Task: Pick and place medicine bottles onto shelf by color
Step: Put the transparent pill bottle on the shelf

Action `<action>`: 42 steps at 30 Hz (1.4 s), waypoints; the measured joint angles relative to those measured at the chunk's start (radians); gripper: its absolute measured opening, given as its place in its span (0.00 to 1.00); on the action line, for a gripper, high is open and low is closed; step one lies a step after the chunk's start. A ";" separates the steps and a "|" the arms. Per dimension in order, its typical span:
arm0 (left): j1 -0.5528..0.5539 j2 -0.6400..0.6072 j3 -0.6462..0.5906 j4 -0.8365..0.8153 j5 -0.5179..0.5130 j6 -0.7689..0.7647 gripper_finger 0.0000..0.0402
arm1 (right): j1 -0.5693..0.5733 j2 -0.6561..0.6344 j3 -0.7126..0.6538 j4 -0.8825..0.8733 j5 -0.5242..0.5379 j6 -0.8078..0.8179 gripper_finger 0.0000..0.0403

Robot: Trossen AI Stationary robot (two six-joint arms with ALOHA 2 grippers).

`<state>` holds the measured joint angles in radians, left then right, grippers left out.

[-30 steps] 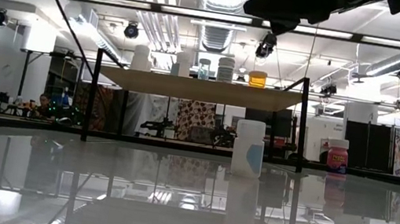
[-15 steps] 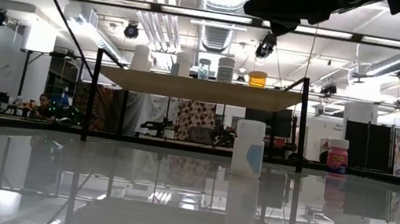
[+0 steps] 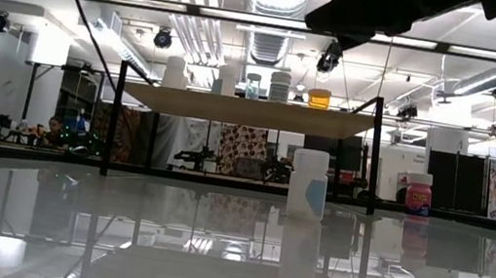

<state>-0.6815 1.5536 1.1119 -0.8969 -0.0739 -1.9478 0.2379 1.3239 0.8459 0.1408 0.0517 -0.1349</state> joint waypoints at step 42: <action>0.527 0.243 0.170 -0.026 -0.009 1.125 0.44 | 0.000 -0.060 0.000 -0.137 0.001 0.098 0.02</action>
<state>-0.1547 1.7966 1.2816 -0.9234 -0.0834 -0.8227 0.2375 1.2644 0.8463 0.0040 0.0526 -0.0366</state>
